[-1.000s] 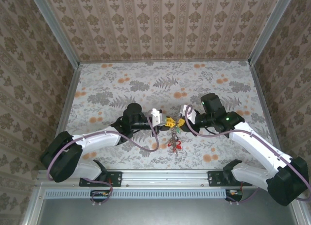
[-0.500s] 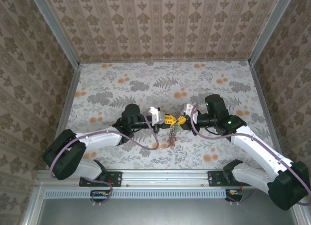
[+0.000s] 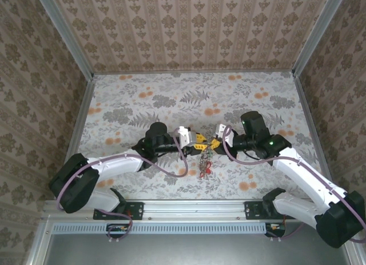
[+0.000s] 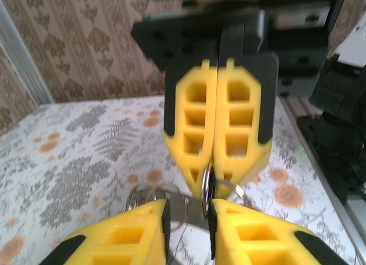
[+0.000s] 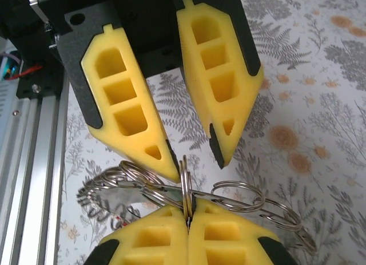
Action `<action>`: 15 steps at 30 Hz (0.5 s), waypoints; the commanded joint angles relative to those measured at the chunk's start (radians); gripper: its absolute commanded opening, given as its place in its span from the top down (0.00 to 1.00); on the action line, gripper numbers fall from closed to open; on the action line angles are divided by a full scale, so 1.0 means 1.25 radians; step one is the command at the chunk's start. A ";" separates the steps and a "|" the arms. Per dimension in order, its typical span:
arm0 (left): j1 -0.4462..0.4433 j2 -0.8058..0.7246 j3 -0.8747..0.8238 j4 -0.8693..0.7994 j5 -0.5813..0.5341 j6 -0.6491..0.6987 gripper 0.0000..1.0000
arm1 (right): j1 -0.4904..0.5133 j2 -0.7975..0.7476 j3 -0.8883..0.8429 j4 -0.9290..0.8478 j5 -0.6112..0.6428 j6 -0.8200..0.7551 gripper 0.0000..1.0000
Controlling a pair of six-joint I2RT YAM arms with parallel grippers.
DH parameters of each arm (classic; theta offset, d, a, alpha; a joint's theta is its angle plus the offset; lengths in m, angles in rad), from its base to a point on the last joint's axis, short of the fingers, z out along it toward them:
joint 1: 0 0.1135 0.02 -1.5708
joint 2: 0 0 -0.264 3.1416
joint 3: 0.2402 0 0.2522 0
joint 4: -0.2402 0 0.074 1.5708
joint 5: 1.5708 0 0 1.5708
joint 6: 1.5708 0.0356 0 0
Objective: Put the keys on the keyring
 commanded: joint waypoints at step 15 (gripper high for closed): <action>-0.020 -0.001 0.181 -0.386 -0.039 0.146 0.72 | 0.058 0.067 0.125 -0.182 0.154 -0.103 1.00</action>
